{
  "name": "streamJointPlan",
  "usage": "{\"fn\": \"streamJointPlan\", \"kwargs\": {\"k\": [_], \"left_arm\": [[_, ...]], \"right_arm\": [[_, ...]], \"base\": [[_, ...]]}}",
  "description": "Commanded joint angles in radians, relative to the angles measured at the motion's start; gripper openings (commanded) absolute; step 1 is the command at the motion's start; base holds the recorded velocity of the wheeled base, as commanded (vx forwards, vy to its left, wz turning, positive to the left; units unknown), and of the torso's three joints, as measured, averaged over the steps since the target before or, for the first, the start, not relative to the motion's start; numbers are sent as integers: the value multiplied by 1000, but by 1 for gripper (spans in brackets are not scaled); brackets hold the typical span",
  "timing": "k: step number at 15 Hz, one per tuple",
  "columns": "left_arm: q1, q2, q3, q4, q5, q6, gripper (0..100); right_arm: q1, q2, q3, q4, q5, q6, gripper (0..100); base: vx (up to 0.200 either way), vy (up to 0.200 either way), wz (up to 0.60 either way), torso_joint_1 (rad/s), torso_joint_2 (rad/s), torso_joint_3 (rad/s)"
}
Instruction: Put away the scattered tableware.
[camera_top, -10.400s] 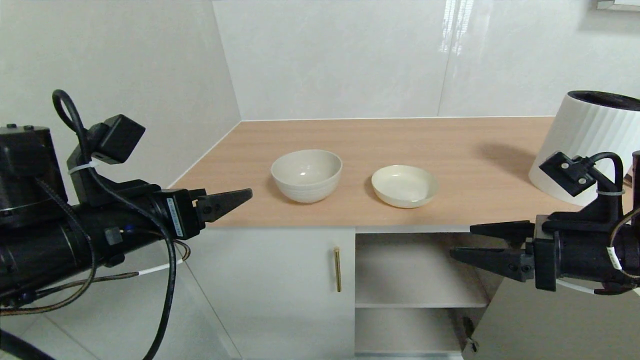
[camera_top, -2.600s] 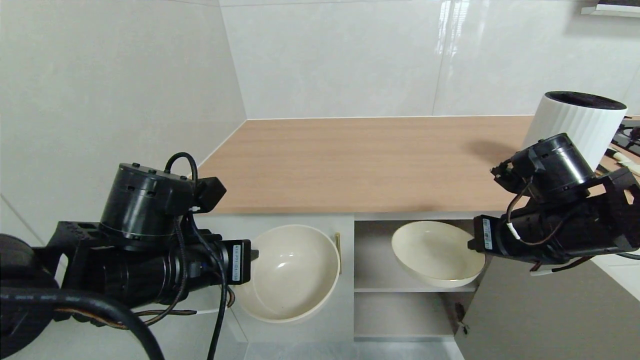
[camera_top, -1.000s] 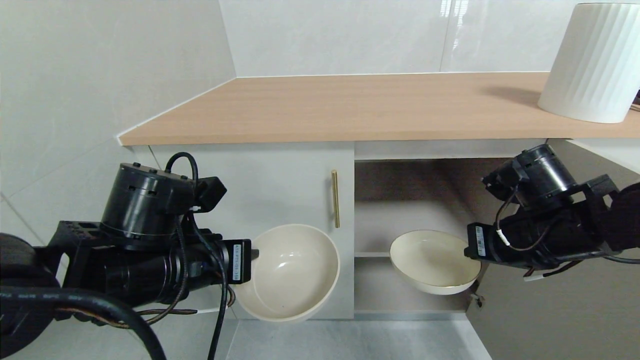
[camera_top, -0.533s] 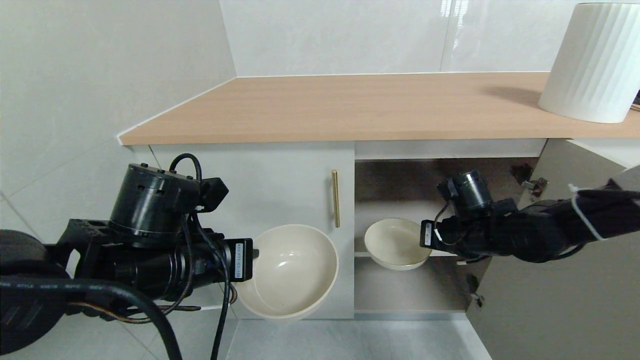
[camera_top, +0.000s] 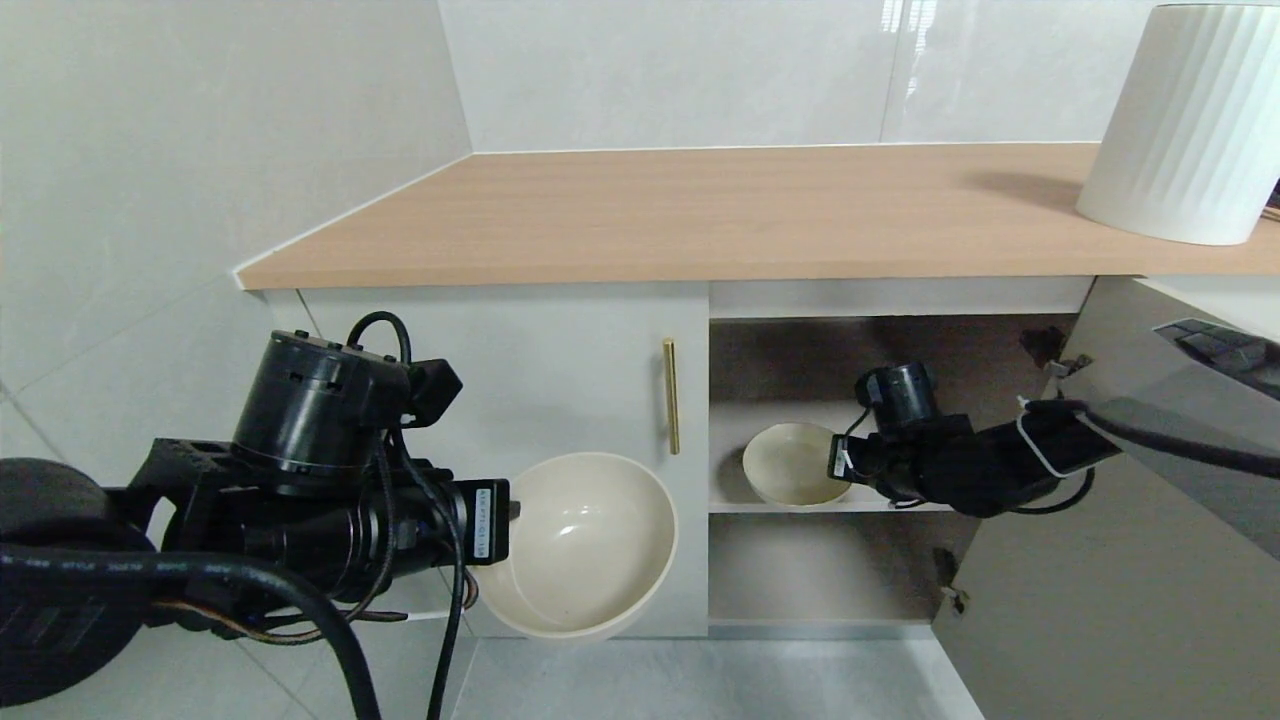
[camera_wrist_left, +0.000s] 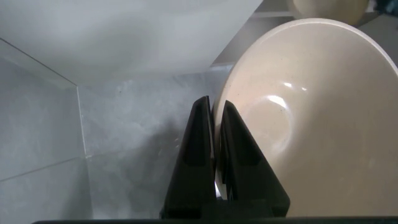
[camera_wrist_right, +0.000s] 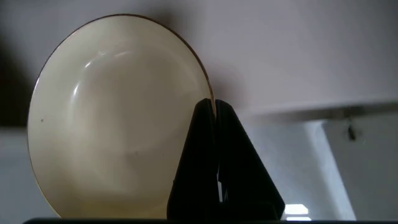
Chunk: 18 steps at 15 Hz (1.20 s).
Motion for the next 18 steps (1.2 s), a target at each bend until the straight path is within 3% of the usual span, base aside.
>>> {"fn": "streamJointPlan", "kwargs": {"k": [1, 5, 18], "left_arm": [[0, 3, 0, 0, 1, 0, 0], [0, 6, 1, 0, 1, 0, 0], [0, 12, 3, 0, 1, 0, 0]], "right_arm": [[-24, 81, -61, 2, -19, -6, 0], [-39, 163, -146, 2, -91, -6, 0], [-96, 249, -276, 11, -122, -11, 0]], "base": [[0, 0, 0, 0, 0, 0], [0, 0, 0, 0, 0, 0], [0, 0, 0, 0, 0, 0]]}}
